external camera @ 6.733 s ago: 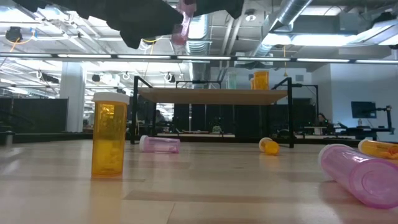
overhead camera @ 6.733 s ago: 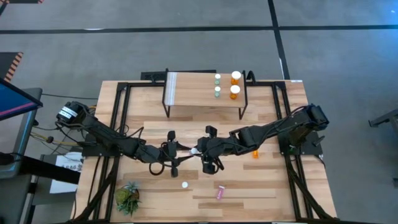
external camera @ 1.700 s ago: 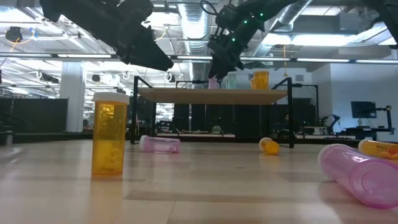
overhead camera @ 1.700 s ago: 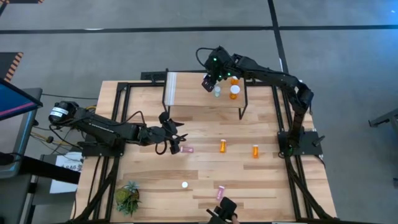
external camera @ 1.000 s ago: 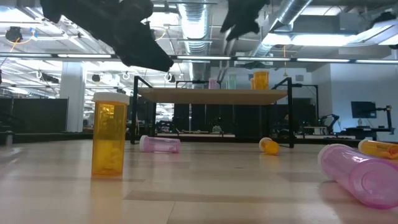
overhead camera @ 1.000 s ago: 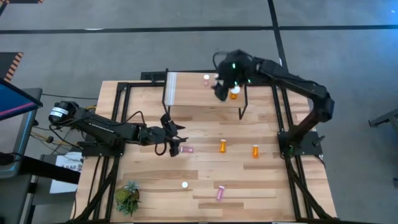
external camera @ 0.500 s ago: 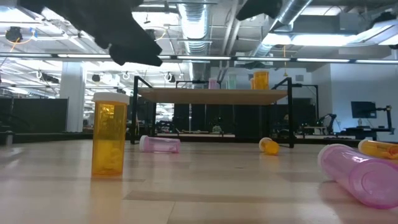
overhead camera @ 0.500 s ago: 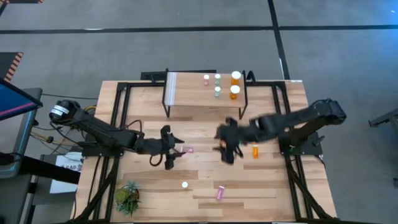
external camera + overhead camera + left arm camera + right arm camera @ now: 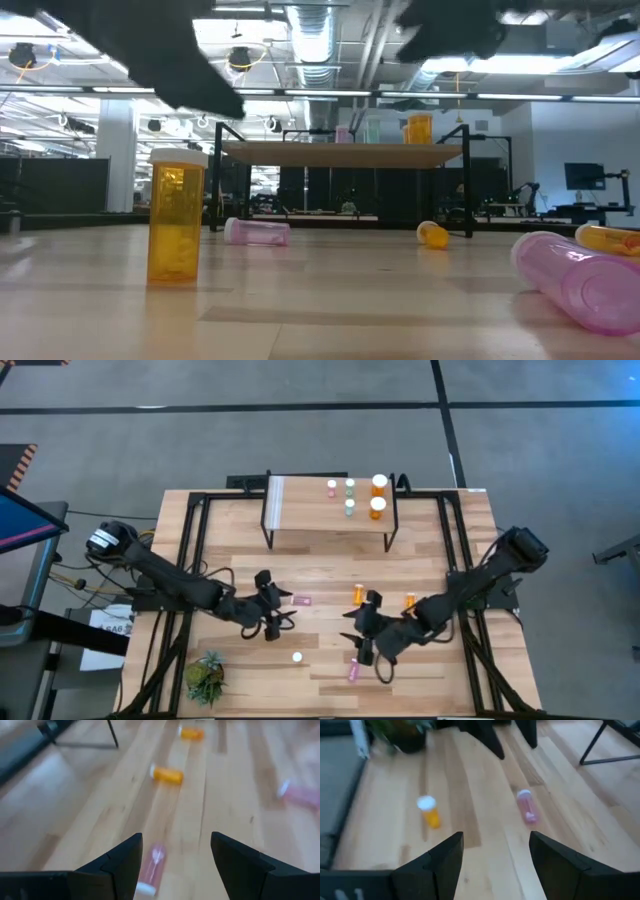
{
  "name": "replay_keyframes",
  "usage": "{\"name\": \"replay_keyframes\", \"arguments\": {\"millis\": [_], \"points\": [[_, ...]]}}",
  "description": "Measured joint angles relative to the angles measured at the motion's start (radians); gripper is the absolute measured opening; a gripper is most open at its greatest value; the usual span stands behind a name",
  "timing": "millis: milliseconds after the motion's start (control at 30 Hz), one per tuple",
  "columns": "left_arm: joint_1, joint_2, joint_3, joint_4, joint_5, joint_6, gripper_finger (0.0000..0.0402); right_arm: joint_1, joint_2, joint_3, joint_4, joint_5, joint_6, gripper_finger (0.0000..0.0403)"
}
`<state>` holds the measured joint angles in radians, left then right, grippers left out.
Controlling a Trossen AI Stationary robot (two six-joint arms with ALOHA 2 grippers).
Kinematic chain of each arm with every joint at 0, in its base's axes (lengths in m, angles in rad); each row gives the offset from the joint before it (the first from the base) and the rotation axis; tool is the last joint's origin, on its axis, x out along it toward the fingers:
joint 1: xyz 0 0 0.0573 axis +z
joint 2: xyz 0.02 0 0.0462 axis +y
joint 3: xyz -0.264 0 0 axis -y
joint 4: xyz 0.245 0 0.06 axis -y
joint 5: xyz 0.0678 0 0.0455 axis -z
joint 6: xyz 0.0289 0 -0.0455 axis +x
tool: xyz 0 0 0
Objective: Pick and place medicine bottles onto shelf by color
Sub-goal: Put the top small pink pill bottle on the shelf aligned with the other small pink pill bottle
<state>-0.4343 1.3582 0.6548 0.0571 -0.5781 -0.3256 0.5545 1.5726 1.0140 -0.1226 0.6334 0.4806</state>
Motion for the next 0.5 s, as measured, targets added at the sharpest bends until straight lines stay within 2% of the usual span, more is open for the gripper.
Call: {"name": "replay_keyframes", "arguments": {"millis": [233,333,500], "points": [[0.063,0.171,0.0,-0.002,0.148,0.03,0.0224,-0.081,0.09,0.001,0.071,-0.08,-0.018,0.0249],[0.09,0.224,0.0,-0.016,0.152,0.046,0.0224,-0.104,0.105,0.001,0.072,-0.137,-0.01,0.0249],[0.123,0.247,0.0,-0.021,0.148,0.053,0.0224,-0.106,0.11,0.001,0.087,-0.147,-0.018,0.0249]]}}
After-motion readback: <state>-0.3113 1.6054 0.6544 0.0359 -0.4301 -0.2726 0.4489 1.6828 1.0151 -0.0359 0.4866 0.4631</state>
